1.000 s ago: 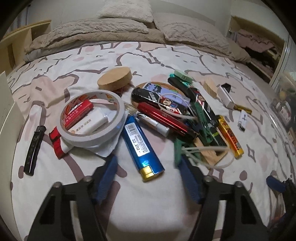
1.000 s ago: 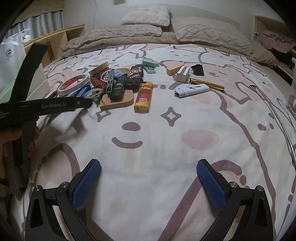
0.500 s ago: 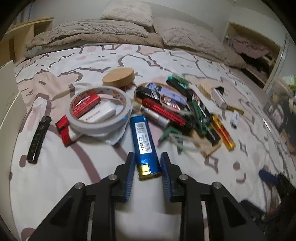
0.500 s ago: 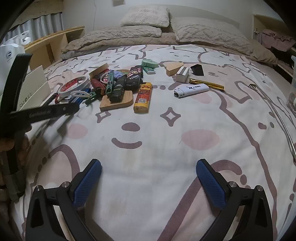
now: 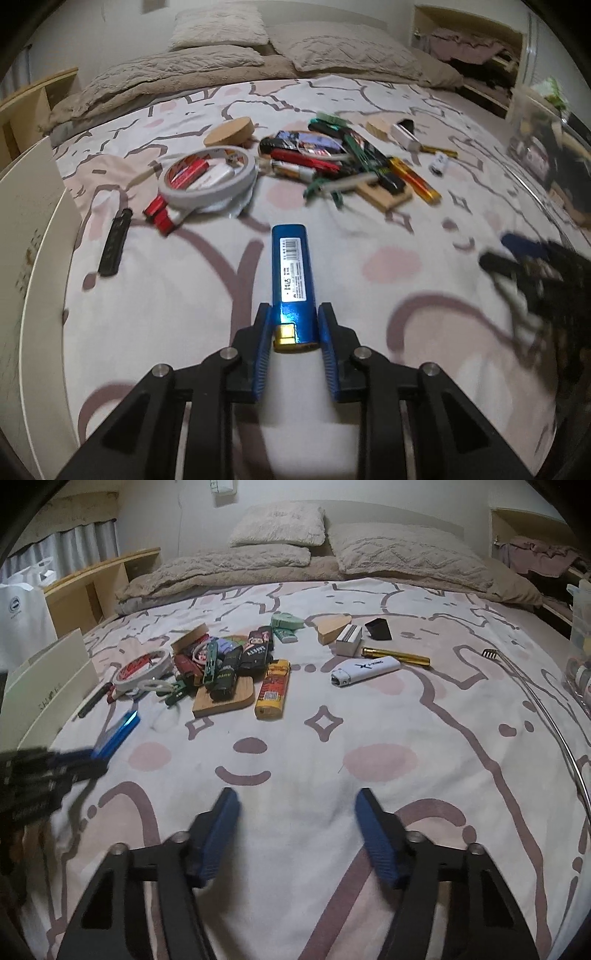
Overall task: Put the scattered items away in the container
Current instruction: 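Lift the blue lighter with left tool while right tool grasps yellow-orange lighter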
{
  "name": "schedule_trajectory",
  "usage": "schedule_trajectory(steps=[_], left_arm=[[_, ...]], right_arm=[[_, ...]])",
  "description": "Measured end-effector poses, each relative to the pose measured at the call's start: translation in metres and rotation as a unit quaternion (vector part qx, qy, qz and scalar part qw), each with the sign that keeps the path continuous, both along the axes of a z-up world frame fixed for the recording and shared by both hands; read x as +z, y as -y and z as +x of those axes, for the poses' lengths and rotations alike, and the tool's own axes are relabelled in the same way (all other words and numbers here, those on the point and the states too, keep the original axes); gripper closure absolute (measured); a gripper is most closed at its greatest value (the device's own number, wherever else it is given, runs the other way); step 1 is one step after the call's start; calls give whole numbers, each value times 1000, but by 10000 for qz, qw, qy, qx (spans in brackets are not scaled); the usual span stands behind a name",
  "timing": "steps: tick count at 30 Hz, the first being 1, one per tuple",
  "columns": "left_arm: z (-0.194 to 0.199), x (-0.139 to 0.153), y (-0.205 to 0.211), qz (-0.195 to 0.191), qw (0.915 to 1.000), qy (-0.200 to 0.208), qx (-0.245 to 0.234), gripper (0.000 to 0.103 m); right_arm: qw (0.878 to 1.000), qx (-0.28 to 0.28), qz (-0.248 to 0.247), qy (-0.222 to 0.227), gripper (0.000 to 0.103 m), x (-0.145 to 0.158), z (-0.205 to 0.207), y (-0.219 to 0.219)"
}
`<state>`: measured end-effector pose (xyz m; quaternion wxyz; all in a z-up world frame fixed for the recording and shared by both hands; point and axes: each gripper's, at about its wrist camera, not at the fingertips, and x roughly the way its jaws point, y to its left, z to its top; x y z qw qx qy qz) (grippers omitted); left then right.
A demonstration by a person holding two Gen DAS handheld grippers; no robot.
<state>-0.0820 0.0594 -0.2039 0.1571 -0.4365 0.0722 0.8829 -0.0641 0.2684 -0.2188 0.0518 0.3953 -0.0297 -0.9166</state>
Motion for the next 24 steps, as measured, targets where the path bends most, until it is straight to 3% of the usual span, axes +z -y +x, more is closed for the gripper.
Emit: schedule_trajectory(steps=[6,13,18,22,24], left_arm=[[36,2,5,-83,9994,42,-341,78],[79,4,2,-44,9954,84,-954,78],[101,7,1,-15,9902,178,-1382,78],[112,7,4,26,9893,162,-1451,78],[115,7,5,42,9894,128,-1444,78]], right_arm=[[9997,63,-208,111,45,9,-12,-1],[9998,133,-37,136,45,15,-35,10],[9997,94,33,233,53,14,-56,16],[9991,66,145,393,54,8,-71,20],[9991,73,191,367,60,5,-77,23]])
